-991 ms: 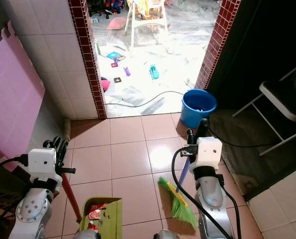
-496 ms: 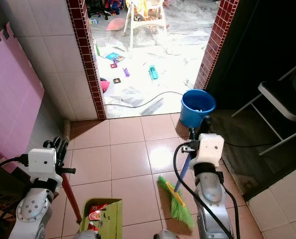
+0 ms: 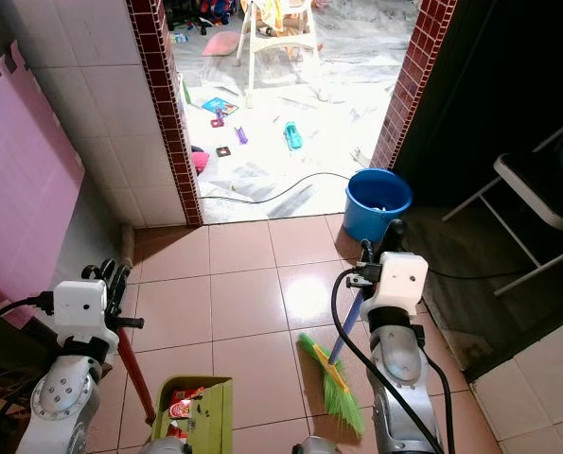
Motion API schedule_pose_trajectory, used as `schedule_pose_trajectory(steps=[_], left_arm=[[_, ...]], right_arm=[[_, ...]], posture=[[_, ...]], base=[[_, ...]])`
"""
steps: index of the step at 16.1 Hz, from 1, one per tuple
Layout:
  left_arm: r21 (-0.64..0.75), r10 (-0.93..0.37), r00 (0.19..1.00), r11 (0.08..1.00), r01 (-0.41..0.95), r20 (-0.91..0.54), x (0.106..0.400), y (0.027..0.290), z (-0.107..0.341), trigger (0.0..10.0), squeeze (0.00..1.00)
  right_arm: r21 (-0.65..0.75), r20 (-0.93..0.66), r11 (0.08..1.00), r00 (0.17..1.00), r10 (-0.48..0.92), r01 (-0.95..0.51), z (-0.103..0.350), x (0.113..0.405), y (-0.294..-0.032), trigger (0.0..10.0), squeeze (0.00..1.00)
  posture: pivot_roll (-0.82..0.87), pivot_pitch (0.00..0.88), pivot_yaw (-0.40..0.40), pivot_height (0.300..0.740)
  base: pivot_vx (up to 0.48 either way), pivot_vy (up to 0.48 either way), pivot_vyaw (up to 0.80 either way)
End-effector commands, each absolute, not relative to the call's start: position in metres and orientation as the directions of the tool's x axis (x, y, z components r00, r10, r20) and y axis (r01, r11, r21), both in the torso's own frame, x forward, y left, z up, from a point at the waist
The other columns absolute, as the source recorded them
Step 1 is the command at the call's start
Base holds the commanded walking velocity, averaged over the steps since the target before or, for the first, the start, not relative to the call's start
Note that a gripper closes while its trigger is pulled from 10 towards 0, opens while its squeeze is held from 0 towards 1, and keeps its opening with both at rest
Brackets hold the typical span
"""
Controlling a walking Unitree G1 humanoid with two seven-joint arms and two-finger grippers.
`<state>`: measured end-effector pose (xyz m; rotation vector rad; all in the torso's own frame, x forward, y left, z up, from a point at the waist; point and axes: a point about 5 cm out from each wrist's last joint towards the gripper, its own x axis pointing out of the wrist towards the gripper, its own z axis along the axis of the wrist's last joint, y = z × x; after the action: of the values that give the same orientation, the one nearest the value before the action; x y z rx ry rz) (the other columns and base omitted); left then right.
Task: Sweep floor
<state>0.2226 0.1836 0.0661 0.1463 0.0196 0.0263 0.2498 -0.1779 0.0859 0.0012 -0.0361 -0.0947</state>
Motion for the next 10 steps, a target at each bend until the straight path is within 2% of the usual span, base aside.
schedule_pose_trajectory(steps=[1,10], left_arm=[[0.144,0.051,0.996,0.989,-0.040,-0.072,0.222,0.188,0.057,10.0,0.00],[0.086,0.092,0.987,0.993,-0.081,-0.131,0.238,0.189,0.040,10.0,0.00]], right_arm=[[0.030,-0.039,0.994,0.993,-0.108,0.109,0.072,0.248,-0.180,10.0,0.00],[0.032,-0.111,0.995,0.990,-0.088,0.092,0.059,0.255,-0.180,10.0,0.00]], posture=[[-0.03,0.000,0.006,0.740],[-0.04,0.000,-0.008,0.740]], base=[[0.000,0.000,0.00],[0.000,0.000,0.00]])
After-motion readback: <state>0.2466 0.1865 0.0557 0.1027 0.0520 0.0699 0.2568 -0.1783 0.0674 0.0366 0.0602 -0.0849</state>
